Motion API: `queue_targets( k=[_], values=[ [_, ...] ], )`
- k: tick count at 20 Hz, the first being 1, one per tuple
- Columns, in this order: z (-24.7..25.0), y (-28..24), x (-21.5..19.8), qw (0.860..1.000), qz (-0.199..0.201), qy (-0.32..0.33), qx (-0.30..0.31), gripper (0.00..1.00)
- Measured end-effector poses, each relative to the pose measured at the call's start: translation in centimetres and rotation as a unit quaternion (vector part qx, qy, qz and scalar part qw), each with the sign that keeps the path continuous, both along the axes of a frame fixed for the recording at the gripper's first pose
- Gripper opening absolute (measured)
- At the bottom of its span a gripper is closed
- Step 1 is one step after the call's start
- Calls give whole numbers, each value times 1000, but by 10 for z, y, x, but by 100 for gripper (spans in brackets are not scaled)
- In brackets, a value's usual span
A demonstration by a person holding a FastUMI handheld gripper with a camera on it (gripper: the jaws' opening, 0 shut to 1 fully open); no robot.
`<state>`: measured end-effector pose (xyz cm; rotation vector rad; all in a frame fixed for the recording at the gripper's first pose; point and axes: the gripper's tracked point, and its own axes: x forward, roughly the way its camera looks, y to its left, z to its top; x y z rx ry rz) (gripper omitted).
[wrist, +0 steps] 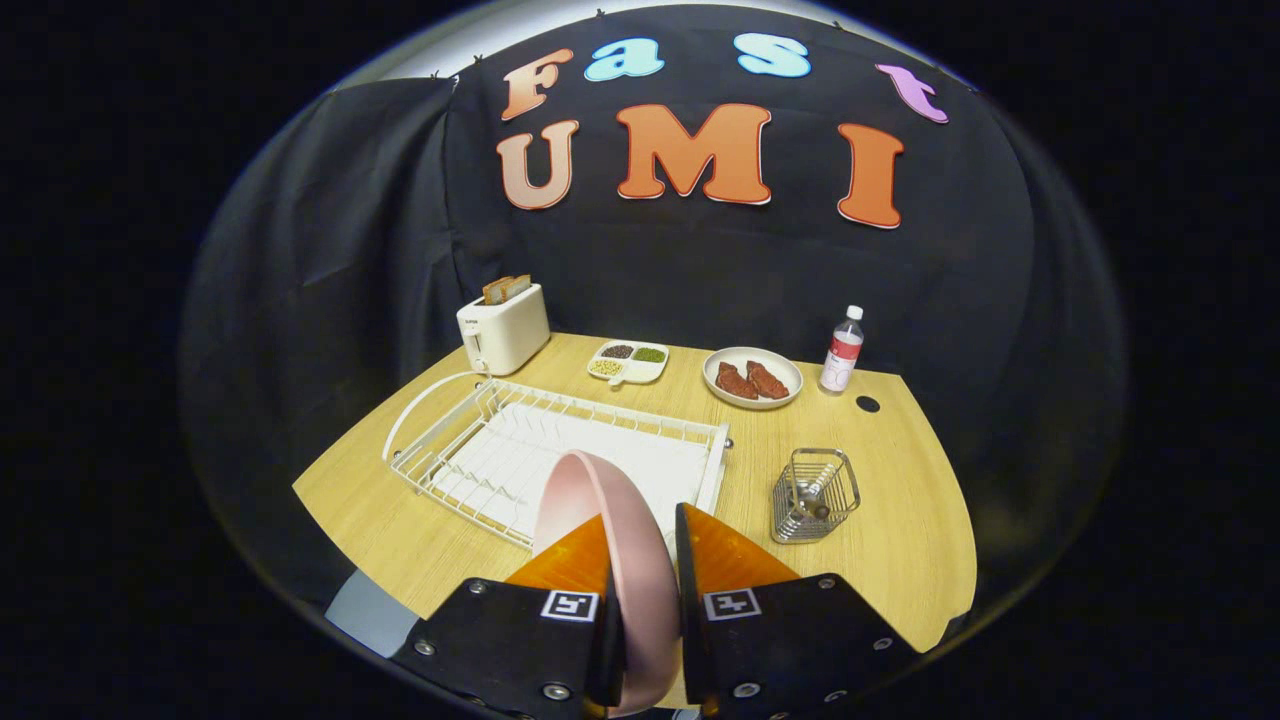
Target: Take the plate from the dish rack, then take the spoon from the basket and place it into the plate.
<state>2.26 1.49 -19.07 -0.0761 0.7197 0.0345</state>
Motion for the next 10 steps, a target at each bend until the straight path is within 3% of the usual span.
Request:
queue_targets(
  k=[10],
  values=[
    [-55,-31,-48,997,-43,35,45,24]
  ],
)
